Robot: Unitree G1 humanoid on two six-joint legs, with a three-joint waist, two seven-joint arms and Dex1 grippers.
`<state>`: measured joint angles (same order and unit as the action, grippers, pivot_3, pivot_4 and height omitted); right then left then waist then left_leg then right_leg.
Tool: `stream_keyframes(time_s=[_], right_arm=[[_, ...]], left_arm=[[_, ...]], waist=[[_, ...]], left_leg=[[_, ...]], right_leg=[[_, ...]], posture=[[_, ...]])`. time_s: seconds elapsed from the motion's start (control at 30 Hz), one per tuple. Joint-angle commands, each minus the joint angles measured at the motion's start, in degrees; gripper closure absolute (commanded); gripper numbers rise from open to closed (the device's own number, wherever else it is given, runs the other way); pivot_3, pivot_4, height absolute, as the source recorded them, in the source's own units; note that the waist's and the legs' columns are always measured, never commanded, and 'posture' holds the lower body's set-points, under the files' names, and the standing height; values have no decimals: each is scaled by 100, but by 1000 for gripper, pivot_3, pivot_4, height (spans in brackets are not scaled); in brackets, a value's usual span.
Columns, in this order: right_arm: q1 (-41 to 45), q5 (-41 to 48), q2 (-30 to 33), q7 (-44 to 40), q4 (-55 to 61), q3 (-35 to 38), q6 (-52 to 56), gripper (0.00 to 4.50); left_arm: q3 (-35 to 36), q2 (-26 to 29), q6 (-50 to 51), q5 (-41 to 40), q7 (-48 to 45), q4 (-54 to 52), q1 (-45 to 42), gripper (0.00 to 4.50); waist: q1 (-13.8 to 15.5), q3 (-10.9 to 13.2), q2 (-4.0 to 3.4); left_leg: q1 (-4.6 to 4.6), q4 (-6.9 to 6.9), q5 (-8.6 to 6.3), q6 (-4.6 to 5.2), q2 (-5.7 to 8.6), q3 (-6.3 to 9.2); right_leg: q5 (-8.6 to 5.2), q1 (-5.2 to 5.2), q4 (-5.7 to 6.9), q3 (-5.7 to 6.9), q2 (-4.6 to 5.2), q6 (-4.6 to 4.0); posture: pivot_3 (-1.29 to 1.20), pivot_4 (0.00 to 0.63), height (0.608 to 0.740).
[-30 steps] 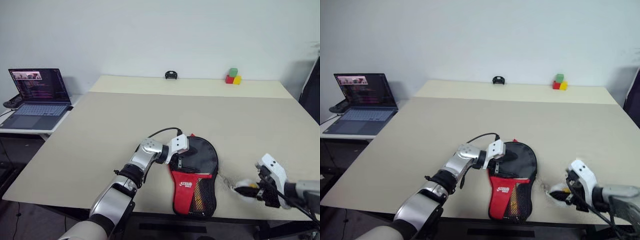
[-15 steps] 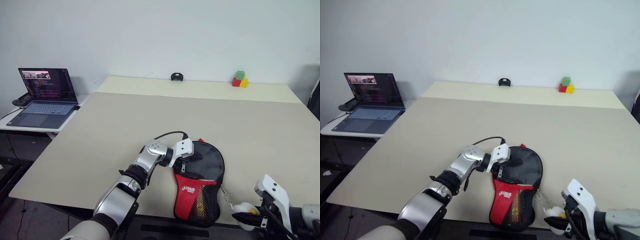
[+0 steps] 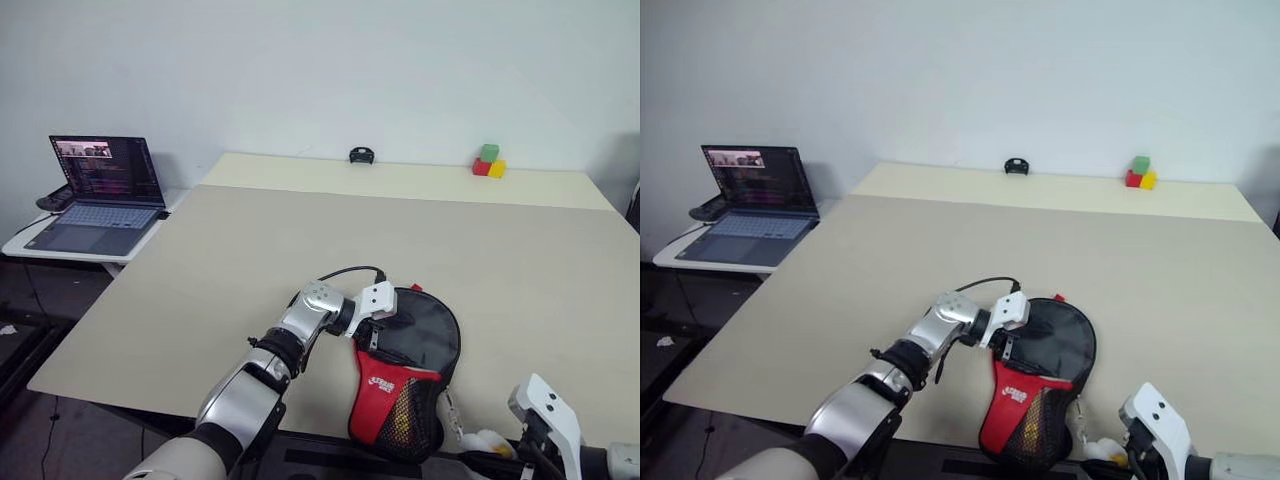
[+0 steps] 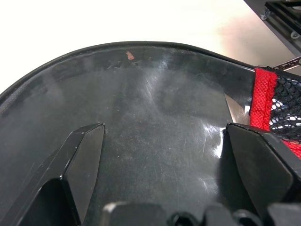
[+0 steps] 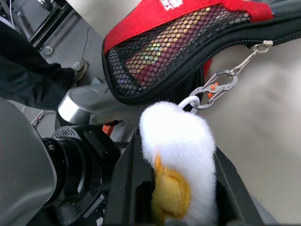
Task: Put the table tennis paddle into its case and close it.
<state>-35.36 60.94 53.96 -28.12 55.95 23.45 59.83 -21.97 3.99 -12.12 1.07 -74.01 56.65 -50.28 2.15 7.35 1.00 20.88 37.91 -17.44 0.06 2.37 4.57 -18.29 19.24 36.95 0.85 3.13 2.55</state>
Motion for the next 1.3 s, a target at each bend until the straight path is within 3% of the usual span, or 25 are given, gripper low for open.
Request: stream_keyframes(time_s=[0.03, 0.17, 0.37, 0.57, 0.67, 0.83, 1.03, 1.3], right_arm=[[-76, 504, -47, 198, 295, -373, -72, 4006], [308, 584, -154, 554, -15, -347, -87, 4006], [959, 804, 22, 795, -511, -135, -12, 2059], [1341, 1245, 362, 542, -818, 530, 4, 2059], [1729, 1250, 526, 396, -942, 517, -107, 2059], [2668, 1322, 481, 390, -1505, -8, -74, 2059], [3540, 782, 343, 210, -2007, -798, -155, 58], [5439, -1104, -399, -294, -4079, -2087, -900, 24]], left_arm=[[-457, 58, 51, 716, 207, 617, 288, 0], [-425, 47, 26, 687, 236, 625, 279, 0], [-346, 150, 24, 658, 449, 613, 297, 0], [-287, 174, 15, 607, 595, 489, 327, 0], [-247, 178, 25, 563, 626, 401, 325, 0], [-164, 239, 60, 504, 757, 200, 322, 0], [-101, 426, 185, 428, 783, -195, 471, 0], [283, 721, 602, -72, 691, -1636, 957, 0]], waist=[[1, 1, 12], [0, 2, 23], [-18, 0, 28], [-33, 0, 29], [-44, 0, 29], [-55, 4, 34], [-92, 17, 24], [-217, 45, 12]], left_leg=[[0, 2, -2, 3, 3, -1], [0, 7, -3, 6, 6, 0], [-11, 11, -3, 6, 5, 0], [-11, 17, -2, 7, 5, -2], [-12, 18, -2, 8, 4, -3], [-11, 21, 2, 12, 4, -3], [-1, 16, 2, 13, 2, -4], [0, 7, 3, 12, -6, -12]], right_leg=[[-1, -2, -1, -1, 2, 3], [-1, -4, 1, -2, 8, 4], [6, -11, 4, -5, 9, 13], [16, -14, 4, -8, 9, 19], [19, -14, 4, -9, 9, 19], [27, -12, 2, -11, 10, 24], [28, 1, 2, -15, 12, 21], [34, 15, 5, -25, 6, 6]], posture=[[0, 150, 740], [0, 150, 740], [0, 150, 740], [0, 150, 740], [0, 150, 740], [0, 150, 740], [0, 150, 740], [0, 150, 740]])
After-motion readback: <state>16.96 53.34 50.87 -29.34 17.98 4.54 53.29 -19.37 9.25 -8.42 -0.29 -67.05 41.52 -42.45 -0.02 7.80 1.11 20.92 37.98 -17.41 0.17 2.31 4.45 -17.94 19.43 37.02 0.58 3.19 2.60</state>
